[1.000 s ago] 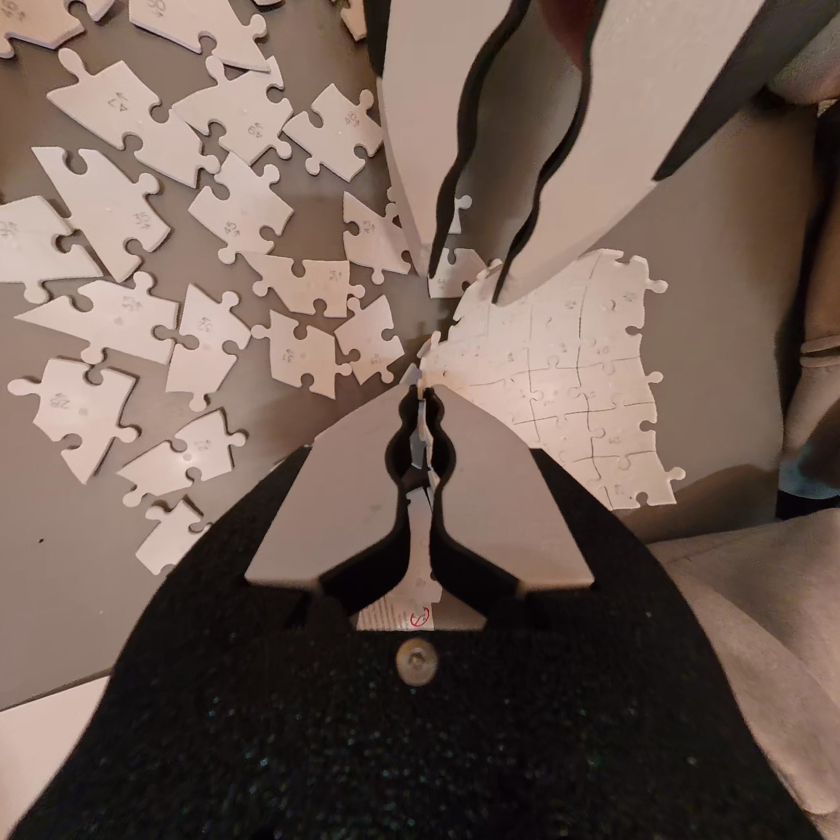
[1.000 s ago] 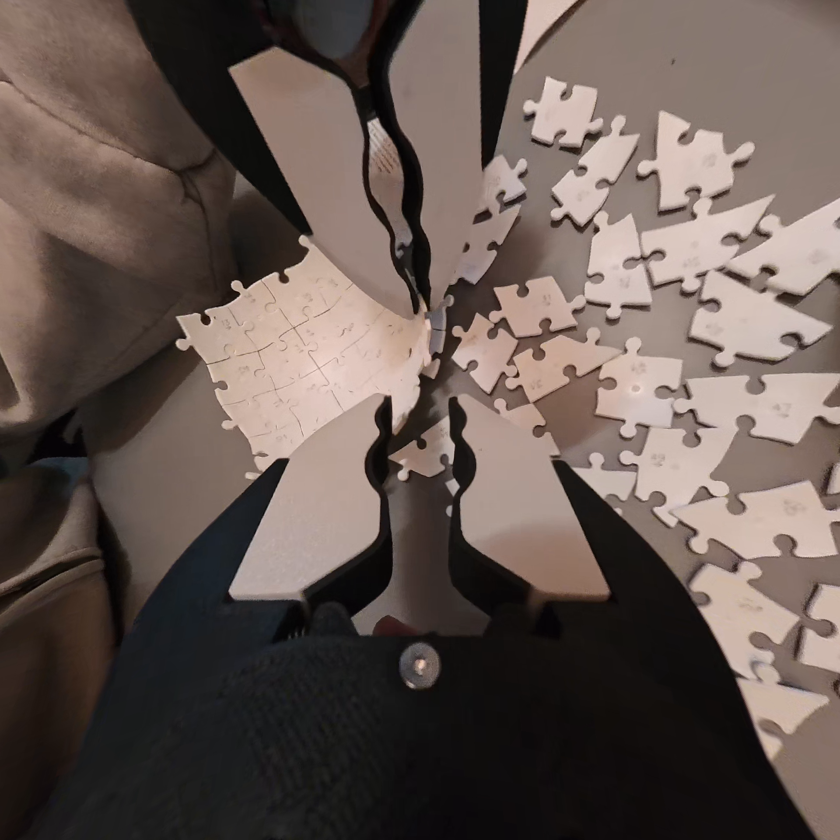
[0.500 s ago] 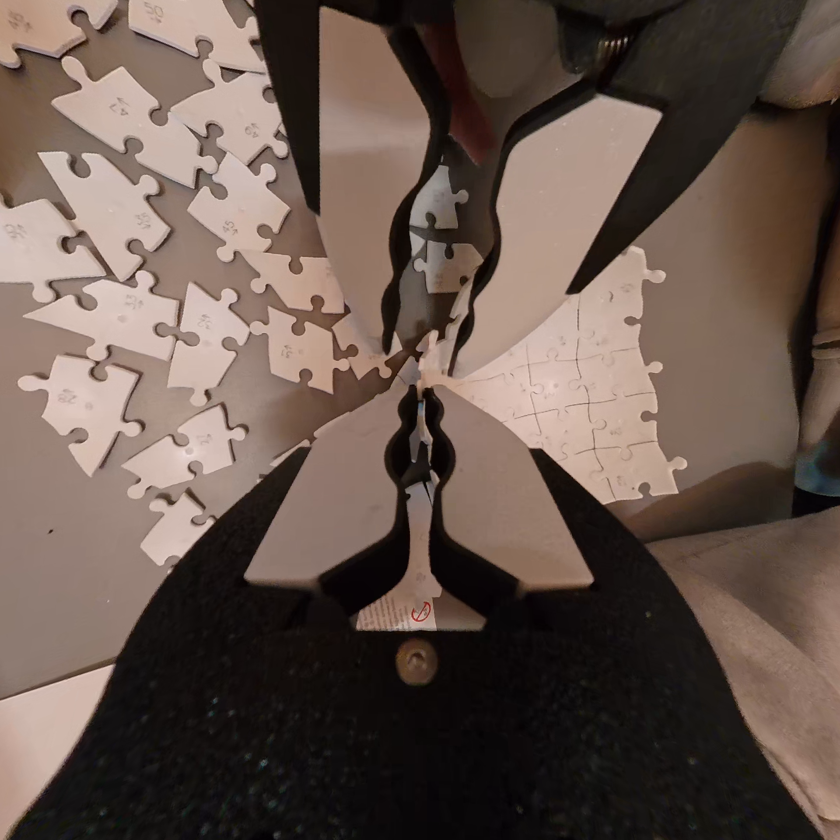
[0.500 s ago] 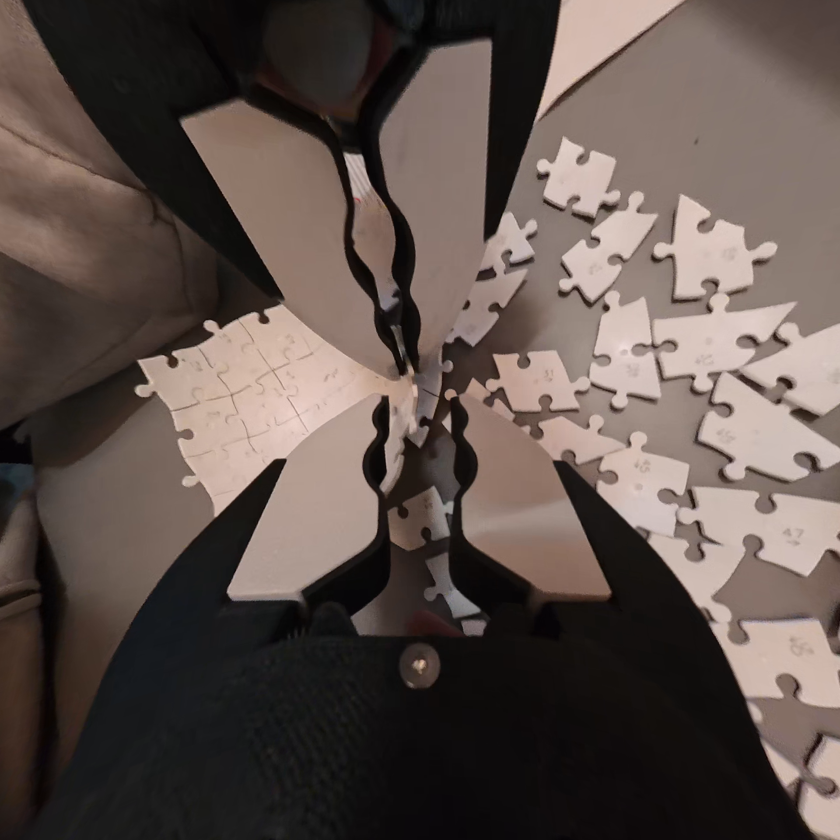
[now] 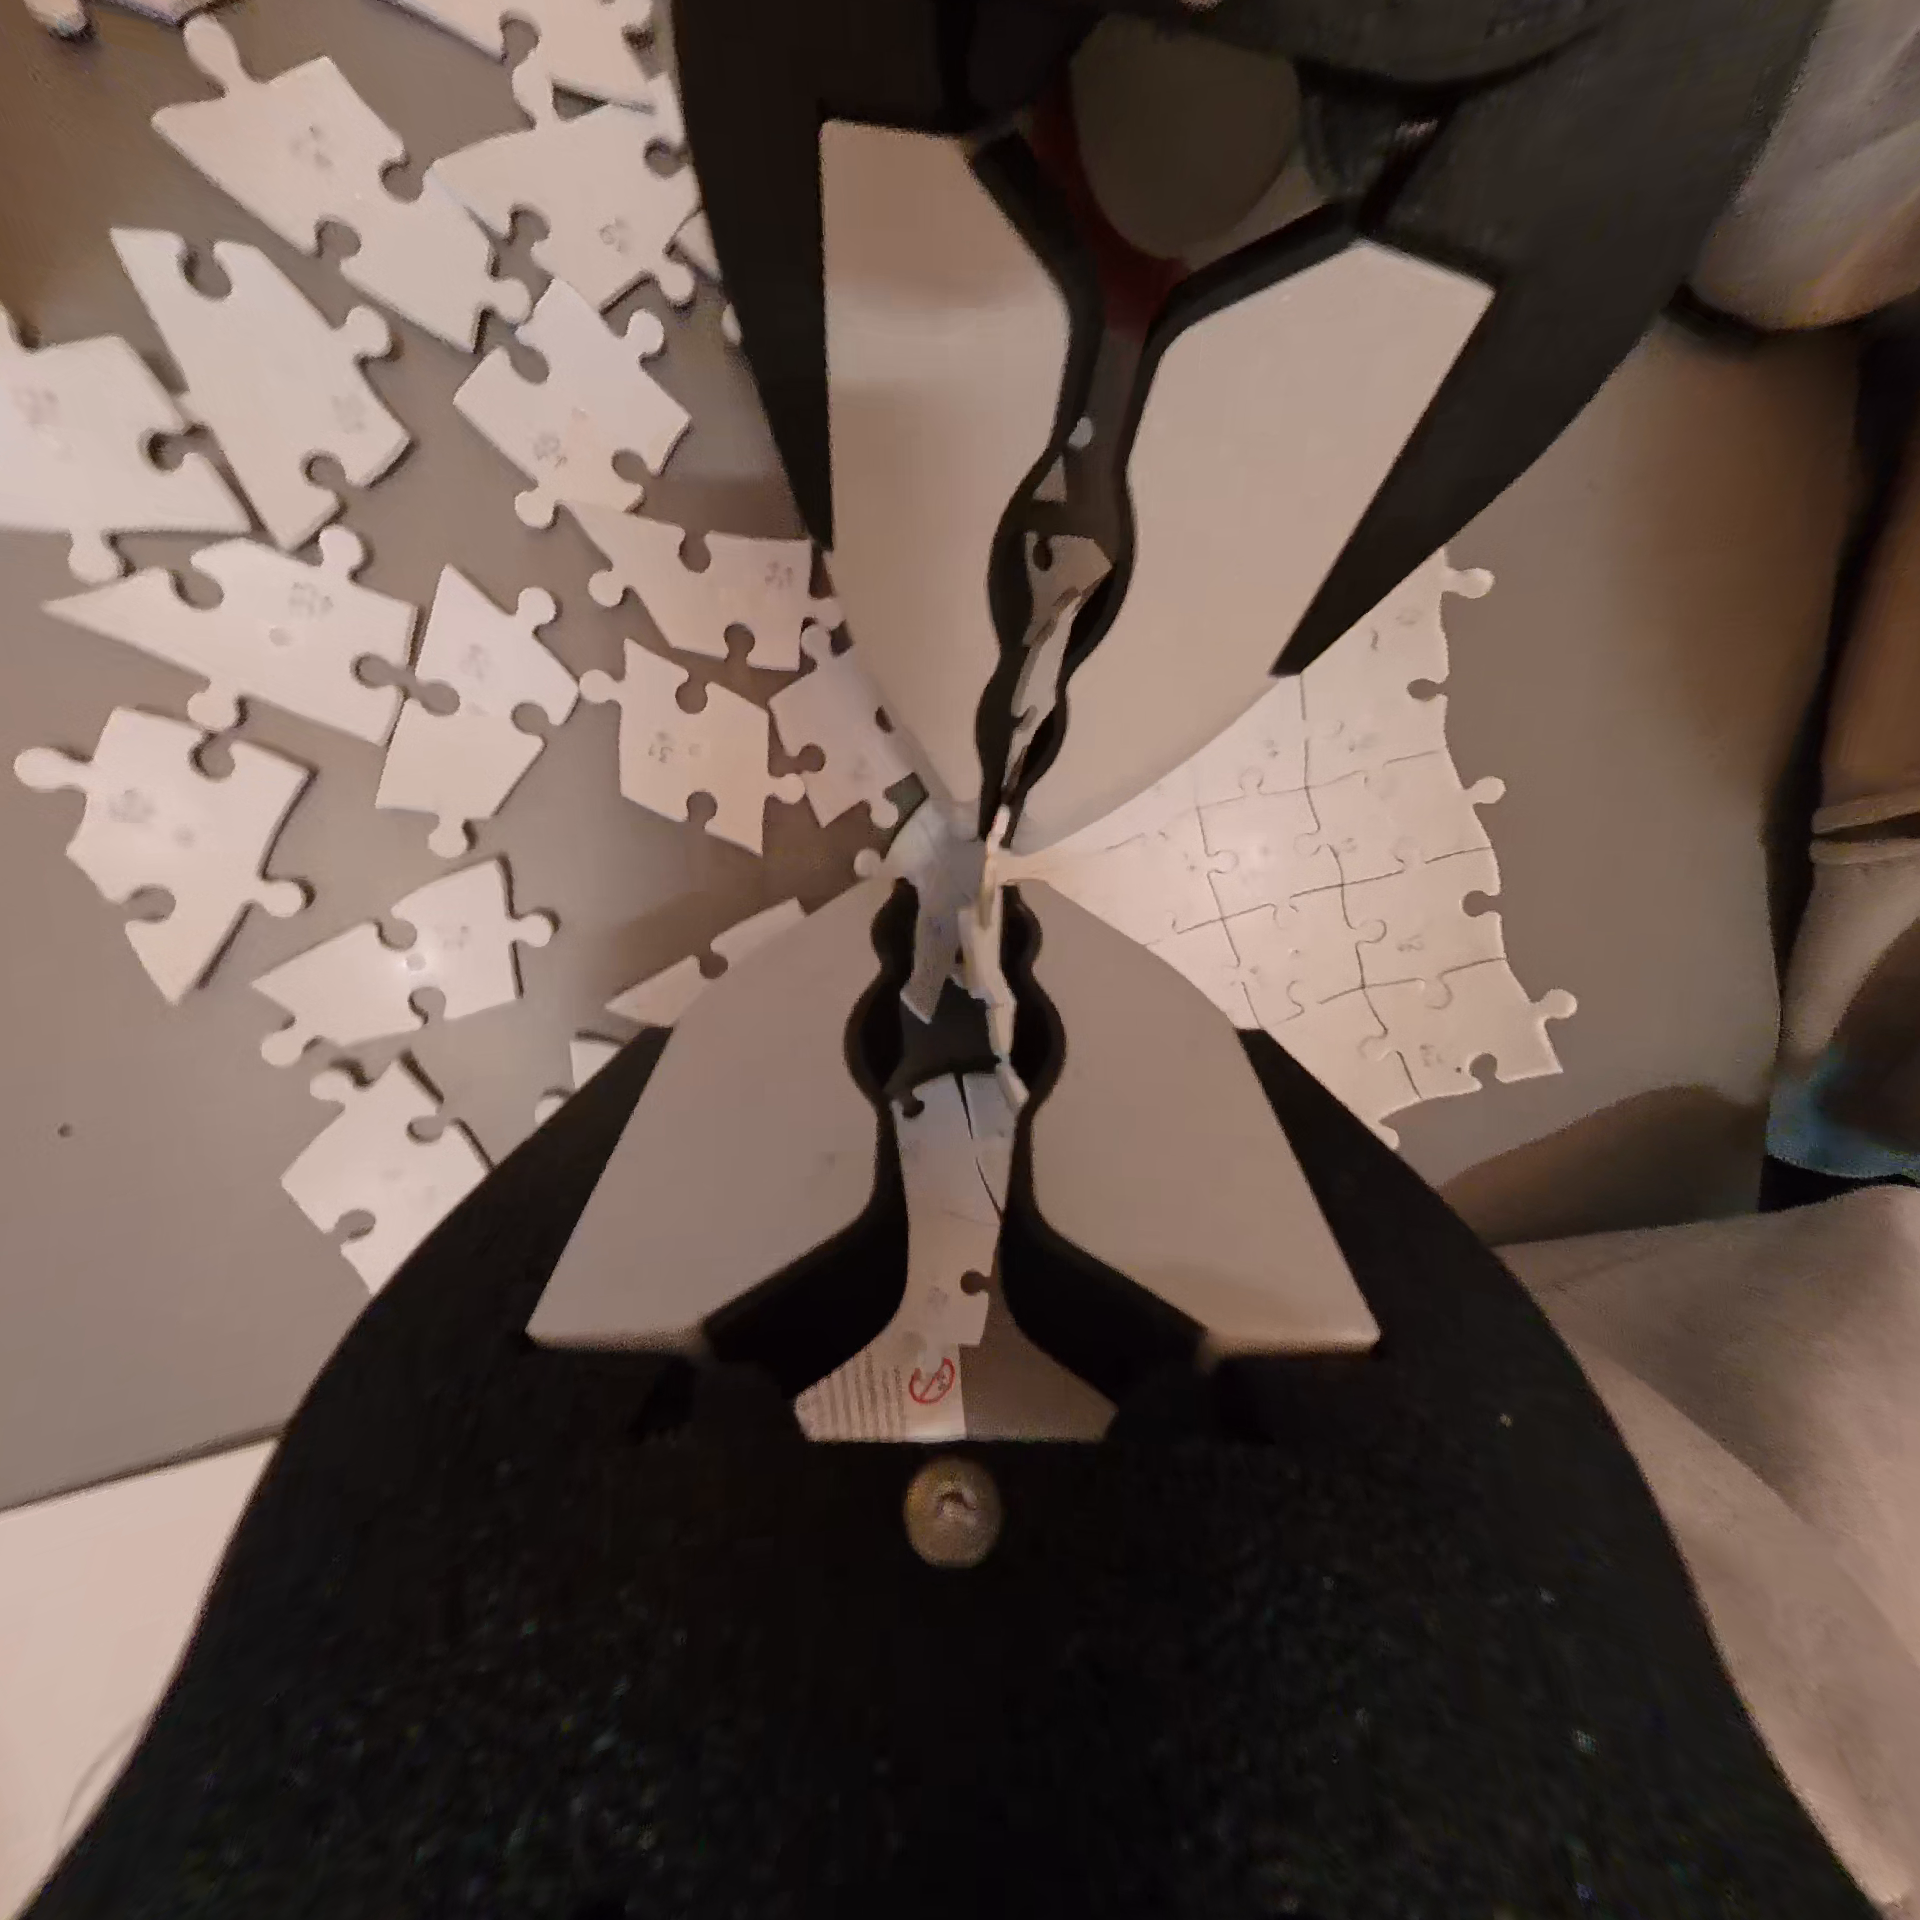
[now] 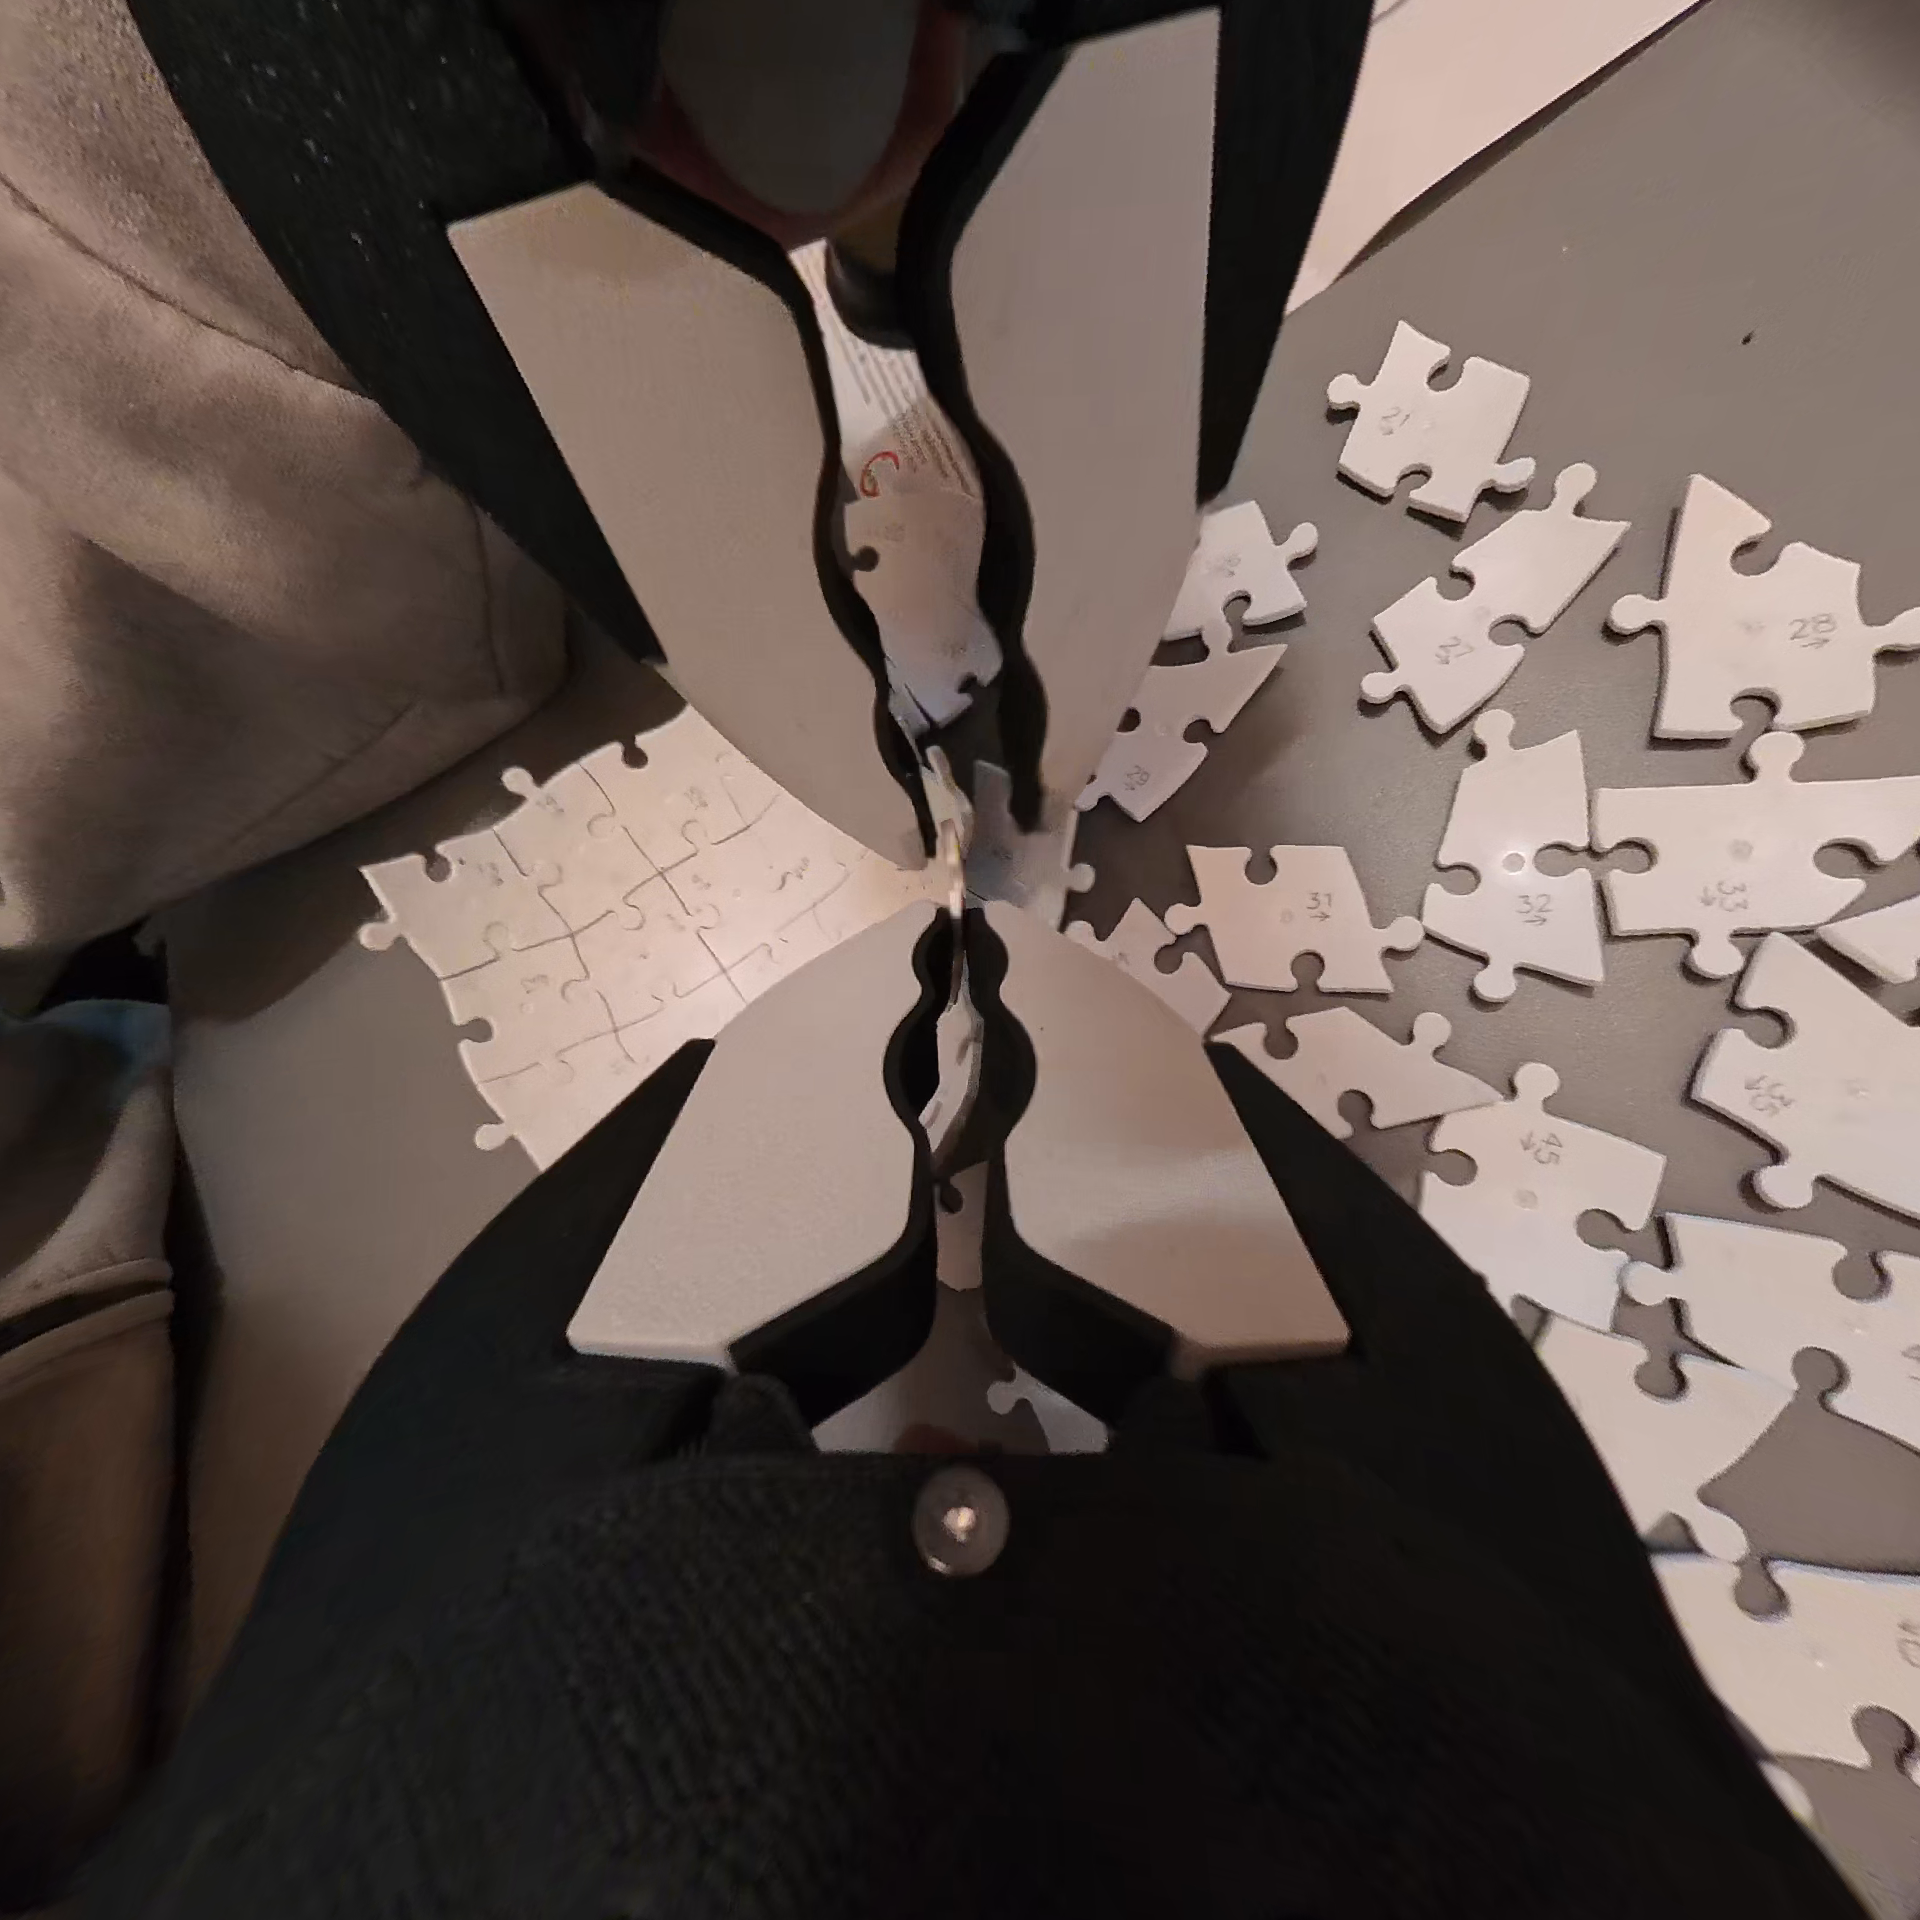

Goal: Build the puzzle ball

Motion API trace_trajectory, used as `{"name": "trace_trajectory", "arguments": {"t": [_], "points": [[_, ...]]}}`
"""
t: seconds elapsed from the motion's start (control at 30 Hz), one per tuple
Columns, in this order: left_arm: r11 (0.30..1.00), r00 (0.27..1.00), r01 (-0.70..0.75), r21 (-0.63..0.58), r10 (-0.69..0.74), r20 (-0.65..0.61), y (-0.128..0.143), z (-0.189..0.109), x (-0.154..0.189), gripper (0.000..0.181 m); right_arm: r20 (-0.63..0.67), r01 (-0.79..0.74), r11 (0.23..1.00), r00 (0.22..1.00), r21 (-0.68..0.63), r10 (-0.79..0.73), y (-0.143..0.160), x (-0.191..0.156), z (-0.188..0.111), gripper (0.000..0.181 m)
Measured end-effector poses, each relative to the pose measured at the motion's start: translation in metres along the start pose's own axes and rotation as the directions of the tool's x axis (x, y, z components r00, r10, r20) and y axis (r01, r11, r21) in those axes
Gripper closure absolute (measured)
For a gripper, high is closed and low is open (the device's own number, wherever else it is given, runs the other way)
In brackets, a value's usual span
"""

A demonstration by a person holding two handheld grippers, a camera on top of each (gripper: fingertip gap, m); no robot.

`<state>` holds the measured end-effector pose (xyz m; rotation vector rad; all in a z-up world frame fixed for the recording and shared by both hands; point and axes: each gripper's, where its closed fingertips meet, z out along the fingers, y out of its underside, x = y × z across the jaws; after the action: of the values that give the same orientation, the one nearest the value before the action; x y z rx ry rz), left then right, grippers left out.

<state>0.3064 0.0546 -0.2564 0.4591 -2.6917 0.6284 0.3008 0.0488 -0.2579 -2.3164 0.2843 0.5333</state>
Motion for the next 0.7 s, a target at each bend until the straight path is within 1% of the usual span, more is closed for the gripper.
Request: {"name": "trace_trajectory", "arguments": {"t": [0.03, 0.13, 0.2, 0.3, 0.4, 0.47, 0.53, 0.67, 0.7], "points": [[1.000, 1.000, 0.016, -0.005, -0.016, 0.012, 0.003, -0.001, -0.001, 0.160, 0.007, 0.000, 1.000, 1.000, 0.001, 0.000, 0.000, -0.001, 0.001, 0.179], [0.999, 0.999, 0.034, -0.018, -0.034, 0.021, 0.009, -0.002, 0.000, 0.152, 0.003, 0.002, 1.000, 1.000, -0.005, -0.002, 0.001, 0.000, 0.002, 0.179], [0.999, 0.999, 0.039, -0.021, -0.039, 0.021, 0.012, -0.003, 0.000, 0.152, 0.000, 0.006, 1.000, 1.000, -0.003, -0.006, 0.001, 0.000, 0.003, 0.178], [0.999, 0.999, 0.048, -0.021, -0.048, -0.017, 0.013, 0.000, 0.004, 0.153, -0.003, 0.019, 1.000, 1.000, -0.005, -0.019, 0.000, 0.000, 0.004, 0.178], [0.995, 0.996, 0.078, -0.070, -0.080, -0.028, 0.021, 0.005, 0.003, 0.153, -0.001, 0.022, 1.000, 1.000, -0.010, -0.022, 0.001, -0.001, 0.004, 0.179], [0.992, 0.995, 0.092, -0.089, -0.095, -0.028, 0.025, 0.006, 0.002, 0.157, -0.001, 0.023, 1.000, 1.000, -0.013, -0.023, 0.002, -0.001, 0.004, 0.178], [0.991, 0.994, 0.107, -0.086, -0.109, -0.027, 0.025, 0.006, 0.000, 0.162, -0.005, 0.024, 1.000, 1.000, -0.020, -0.024, 0.002, -0.001, 0.003, 0.179], [0.993, 0.996, 0.084, -0.086, -0.088, -0.035, 0.022, 0.007, 0.001, 0.177, -0.004, 0.026, 1.000, 1.000, -0.012, -0.026, 0.001, -0.002, 0.002, 0.179], [0.994, 0.996, 0.079, -0.082, -0.082, -0.034, 0.021, 0.007, 0.001, 0.177, -0.009, 0.026, 1.000, 1.000, -0.010, -0.026, 0.001, -0.001, 0.001, 0.179]]}}
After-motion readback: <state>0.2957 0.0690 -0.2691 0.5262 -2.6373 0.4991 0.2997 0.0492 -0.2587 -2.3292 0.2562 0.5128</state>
